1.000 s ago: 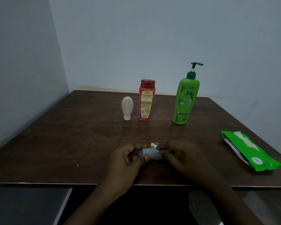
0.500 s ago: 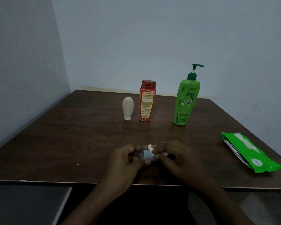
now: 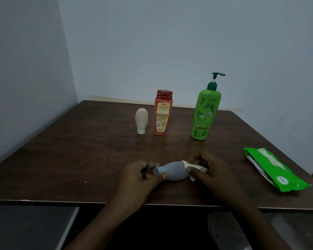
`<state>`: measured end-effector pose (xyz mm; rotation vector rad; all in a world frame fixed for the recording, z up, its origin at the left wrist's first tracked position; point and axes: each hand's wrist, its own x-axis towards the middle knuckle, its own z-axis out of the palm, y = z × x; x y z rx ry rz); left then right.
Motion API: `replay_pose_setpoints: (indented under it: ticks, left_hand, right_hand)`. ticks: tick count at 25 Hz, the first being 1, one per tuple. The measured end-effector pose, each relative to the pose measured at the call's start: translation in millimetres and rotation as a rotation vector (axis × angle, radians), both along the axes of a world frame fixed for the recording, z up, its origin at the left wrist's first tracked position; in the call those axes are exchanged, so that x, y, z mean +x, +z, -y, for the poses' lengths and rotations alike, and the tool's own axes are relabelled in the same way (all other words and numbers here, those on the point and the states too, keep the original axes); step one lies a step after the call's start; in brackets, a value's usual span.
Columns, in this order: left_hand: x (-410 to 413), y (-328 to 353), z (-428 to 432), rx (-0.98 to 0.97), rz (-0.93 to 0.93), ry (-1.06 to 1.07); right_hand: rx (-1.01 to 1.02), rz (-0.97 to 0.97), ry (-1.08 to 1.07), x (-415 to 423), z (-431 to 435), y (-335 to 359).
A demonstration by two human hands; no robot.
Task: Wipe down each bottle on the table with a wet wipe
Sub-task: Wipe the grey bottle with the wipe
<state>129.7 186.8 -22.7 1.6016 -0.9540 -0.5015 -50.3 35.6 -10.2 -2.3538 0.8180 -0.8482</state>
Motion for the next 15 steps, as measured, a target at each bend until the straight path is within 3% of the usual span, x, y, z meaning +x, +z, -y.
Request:
replay_pose_setpoints:
  ticks: [6,8,10,12,15]
  left_hand:
    - [-0.4,-0.1,-1.4,0.020,0.031,-0.030]
    - [-0.5,-0.3,-2.4,0.020,0.023,-0.023]
    - [-2.5,0.4,-3.7,0.028,-0.014,-0.035]
    - [-2.1,3.5,-4.3,0.034,-0.072,-0.050]
    - [4.0,8.8,-4.4,-0.033,-0.336,-0.017]
  right_hand:
    - [-0.247,-0.201,-0.240,15.8,-31.7,-14.2]
    - [-0.338,-0.224,-0.200,18.3,-51.9,-13.2]
    - [-0.217,-0.241,-0.045,15.8,-64.8,0.7]
    - [-0.019,-0.175,0.084,9.4,-63.0,16.3]
    - [-0.114,0.153,-0.085,2.8,-40.7,25.6]
